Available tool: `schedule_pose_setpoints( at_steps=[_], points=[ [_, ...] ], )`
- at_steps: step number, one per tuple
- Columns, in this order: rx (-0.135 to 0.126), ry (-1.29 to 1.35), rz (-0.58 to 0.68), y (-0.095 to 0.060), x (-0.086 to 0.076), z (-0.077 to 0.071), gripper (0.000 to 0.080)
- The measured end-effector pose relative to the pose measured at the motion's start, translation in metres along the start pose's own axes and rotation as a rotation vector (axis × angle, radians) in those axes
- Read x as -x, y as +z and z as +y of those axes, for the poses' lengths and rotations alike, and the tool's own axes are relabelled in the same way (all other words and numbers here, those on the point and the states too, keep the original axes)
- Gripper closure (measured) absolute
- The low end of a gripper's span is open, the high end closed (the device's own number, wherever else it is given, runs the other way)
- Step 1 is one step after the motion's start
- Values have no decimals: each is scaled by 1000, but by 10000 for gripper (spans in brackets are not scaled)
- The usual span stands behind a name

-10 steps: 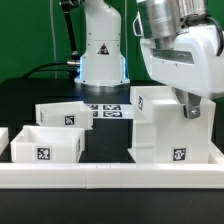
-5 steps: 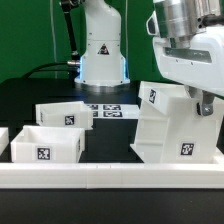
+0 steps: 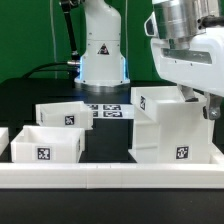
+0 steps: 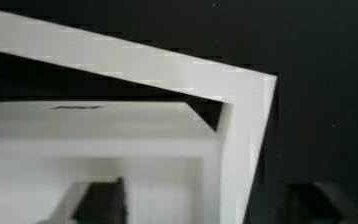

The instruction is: Assemble drawer

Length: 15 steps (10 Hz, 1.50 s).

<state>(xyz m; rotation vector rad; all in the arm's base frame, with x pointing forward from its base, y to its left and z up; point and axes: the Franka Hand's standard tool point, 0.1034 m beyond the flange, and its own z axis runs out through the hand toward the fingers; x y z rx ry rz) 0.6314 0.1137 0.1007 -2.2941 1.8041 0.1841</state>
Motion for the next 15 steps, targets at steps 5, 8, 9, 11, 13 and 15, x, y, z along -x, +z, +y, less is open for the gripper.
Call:
schedule_pose_setpoints(
  at_steps=[5, 8, 9, 11, 13, 15],
  points=[
    [-34, -425, 11, -51, 2, 14, 154],
    [-36, -552, 12, -71, 1, 28, 151],
    [-35, -552, 12, -70, 1, 28, 151],
    [-20, -593, 9, -69, -1, 31, 151],
    [95, -894, -31, -75, -30, 61, 151],
    [99, -1037, -36, -82, -65, 74, 151]
  ],
)
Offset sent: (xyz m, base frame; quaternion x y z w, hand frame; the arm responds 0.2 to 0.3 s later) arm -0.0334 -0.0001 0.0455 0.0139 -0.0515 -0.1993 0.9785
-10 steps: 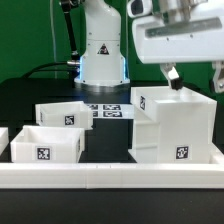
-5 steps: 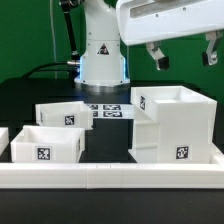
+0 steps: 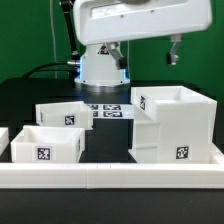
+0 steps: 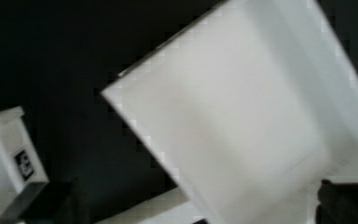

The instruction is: Assemble drawer

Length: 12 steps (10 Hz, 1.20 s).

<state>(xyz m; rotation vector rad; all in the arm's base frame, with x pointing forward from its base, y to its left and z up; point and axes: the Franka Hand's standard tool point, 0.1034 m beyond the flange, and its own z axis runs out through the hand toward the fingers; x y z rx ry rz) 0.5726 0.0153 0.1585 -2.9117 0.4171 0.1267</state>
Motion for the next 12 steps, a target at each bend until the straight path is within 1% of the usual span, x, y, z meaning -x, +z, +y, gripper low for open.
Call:
schedule_pose_setpoints(
  at_steps=[1, 2, 3, 4, 6, 7, 8, 10, 12],
  points=[
    [2, -36, 4, -3, -5, 21, 151],
    [5, -43, 6, -3, -10, 40, 151],
    [4, -29, 4, -2, -8, 35, 151],
    [4, -38, 2, -1, -8, 33, 151],
    [5, -37, 1, 0, -8, 36, 151],
    [51, -108, -5, 3, -11, 50, 151],
    [85, -130, -2, 8, -15, 62, 151],
    [99, -153, 24, 14, -22, 72, 151],
    [111, -149, 45, 29, -30, 79, 151]
  ],
)
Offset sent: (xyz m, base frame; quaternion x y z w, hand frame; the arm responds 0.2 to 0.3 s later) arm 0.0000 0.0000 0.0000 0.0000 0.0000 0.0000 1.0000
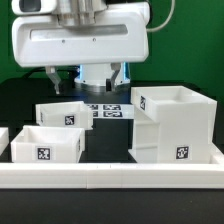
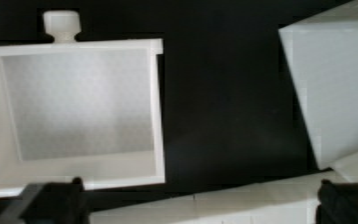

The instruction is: Assemble drawer

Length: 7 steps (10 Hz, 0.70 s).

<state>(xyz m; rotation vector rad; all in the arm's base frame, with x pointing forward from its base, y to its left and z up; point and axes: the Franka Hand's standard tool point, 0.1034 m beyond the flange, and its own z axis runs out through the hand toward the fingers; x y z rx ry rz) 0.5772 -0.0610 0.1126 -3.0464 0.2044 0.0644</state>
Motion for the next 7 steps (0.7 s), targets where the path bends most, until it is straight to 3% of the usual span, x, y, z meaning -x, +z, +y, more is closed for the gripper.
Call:
schedule_pose_setpoints(
  at_steps=[2, 6, 7],
  points=[
    [-19, 0, -11, 14, -3, 12, 151],
    [-19, -11, -5, 13, -2, 9, 151],
    [-5, -20, 18, 25, 1, 16, 151]
  ],
)
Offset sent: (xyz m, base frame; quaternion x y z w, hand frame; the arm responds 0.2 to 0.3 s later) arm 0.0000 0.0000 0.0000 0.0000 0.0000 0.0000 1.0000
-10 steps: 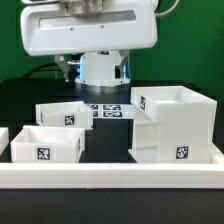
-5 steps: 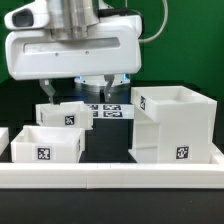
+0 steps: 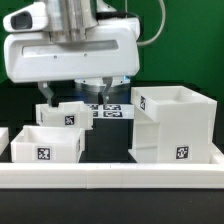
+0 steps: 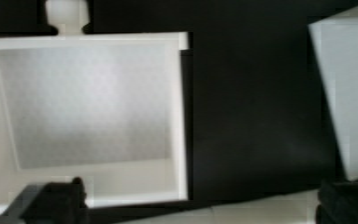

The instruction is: Assemble drawer

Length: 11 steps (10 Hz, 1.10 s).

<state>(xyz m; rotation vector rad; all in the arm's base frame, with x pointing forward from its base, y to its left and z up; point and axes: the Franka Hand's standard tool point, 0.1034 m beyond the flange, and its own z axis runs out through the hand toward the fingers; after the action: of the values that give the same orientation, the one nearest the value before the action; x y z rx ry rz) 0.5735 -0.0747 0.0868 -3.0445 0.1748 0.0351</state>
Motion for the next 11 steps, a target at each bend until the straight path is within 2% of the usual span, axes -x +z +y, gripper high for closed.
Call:
schedule_pose_setpoints(
  at_steps=[1, 3, 11],
  points=[
    [8, 1, 0, 12, 3, 2, 151],
    [16, -12, -7, 26, 4, 3, 151],
    [41, -9, -33, 75, 21, 12, 151]
  ],
)
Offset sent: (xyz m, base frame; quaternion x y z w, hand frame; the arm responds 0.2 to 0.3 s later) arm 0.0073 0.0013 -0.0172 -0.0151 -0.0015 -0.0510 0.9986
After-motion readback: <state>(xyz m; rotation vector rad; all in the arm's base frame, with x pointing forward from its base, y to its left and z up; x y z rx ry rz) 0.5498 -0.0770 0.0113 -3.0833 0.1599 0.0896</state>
